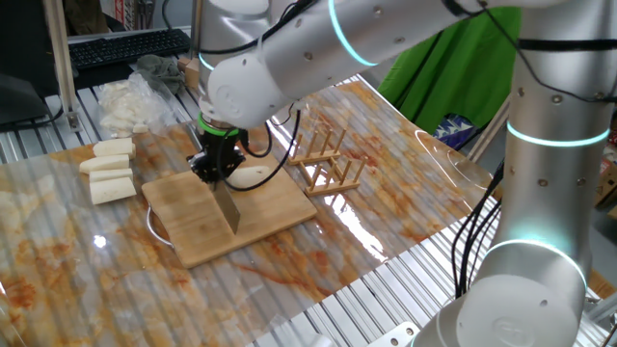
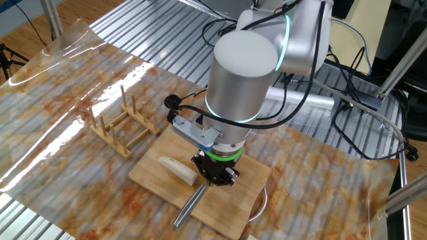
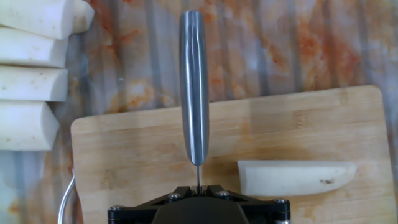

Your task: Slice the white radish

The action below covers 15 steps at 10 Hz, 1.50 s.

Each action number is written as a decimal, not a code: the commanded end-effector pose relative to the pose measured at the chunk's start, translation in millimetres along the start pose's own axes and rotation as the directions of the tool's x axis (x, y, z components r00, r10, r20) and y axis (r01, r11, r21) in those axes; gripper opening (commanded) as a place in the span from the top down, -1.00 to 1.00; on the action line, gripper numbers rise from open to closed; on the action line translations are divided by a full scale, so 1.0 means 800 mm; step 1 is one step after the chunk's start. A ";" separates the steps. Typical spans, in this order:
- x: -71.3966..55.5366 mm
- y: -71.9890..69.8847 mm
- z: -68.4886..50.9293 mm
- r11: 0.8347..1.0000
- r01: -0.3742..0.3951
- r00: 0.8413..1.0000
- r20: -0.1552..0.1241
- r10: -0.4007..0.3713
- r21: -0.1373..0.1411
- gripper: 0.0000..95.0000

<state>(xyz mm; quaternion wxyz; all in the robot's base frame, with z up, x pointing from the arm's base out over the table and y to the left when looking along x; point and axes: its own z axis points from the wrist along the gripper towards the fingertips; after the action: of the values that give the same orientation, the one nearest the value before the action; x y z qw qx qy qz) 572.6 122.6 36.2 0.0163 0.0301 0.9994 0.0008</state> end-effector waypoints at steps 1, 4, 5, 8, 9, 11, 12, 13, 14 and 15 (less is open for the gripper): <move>0.001 0.000 0.004 1.000 -0.005 1.000 -0.003 0.005 -0.005 1.00; 0.001 0.001 0.007 1.000 -0.008 1.000 -0.006 0.008 -0.003 1.00; 0.001 0.001 0.007 1.000 -0.008 1.000 -0.007 0.008 -0.001 1.00; 0.001 0.001 0.008 1.000 -0.019 1.000 -0.006 0.019 -0.001 1.00; 0.001 0.001 0.008 1.000 -0.022 1.000 -0.006 0.022 -0.002 1.00; 0.001 0.001 0.005 0.999 -0.032 0.999 -0.027 0.032 -0.008 1.00; 0.001 0.000 -0.001 0.999 -0.035 0.999 -0.039 0.035 -0.012 1.00; 0.002 -0.001 -0.005 0.999 -0.045 0.998 -0.044 0.044 -0.020 1.00; 0.003 -0.002 -0.009 0.999 -0.045 0.998 -0.047 0.044 -0.019 1.00; 0.004 -0.004 -0.013 0.998 -0.055 0.997 -0.050 0.054 -0.020 1.00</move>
<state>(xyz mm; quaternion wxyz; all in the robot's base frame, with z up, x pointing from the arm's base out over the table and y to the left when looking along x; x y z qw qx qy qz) 569.3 119.0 47.6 -0.0088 0.0596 0.9981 0.0134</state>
